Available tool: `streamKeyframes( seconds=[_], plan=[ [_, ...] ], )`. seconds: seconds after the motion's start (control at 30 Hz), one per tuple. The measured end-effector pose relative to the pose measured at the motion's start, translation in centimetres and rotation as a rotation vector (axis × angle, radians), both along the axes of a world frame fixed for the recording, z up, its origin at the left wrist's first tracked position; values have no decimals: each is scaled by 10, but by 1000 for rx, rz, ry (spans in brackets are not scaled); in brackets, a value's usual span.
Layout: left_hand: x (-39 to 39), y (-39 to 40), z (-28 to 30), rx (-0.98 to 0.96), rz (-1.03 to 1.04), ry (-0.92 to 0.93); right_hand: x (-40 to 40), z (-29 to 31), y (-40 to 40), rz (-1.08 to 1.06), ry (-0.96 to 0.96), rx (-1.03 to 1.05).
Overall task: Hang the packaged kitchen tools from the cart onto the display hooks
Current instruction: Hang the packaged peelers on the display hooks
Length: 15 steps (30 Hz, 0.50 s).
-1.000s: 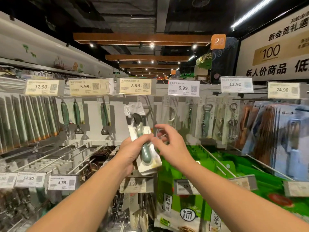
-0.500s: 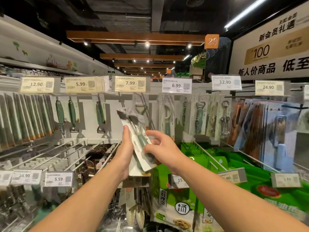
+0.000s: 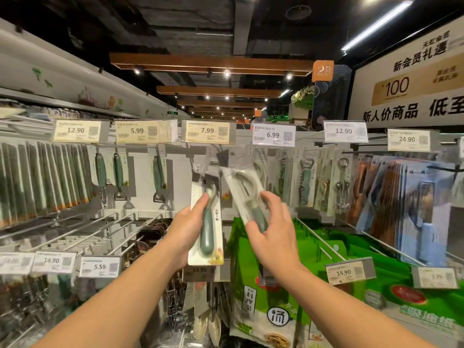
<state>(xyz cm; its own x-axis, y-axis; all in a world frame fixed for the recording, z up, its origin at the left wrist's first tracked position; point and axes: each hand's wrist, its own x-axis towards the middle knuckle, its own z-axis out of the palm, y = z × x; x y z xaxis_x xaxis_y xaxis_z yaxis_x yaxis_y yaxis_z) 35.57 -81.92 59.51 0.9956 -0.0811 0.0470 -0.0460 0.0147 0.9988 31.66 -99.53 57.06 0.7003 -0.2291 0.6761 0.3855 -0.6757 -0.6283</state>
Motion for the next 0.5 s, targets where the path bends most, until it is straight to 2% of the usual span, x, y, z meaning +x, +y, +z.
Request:
streamKeyframes(
  seconds=[0.27, 0.5],
  plan=[
    [3, 7, -8, -4, 37, -6, -10, -1, -24, -149, -104, 127],
    [-20, -6, 4, -11, 38, -7, -8, 3, -29, -118, -65, 24]
  ],
)
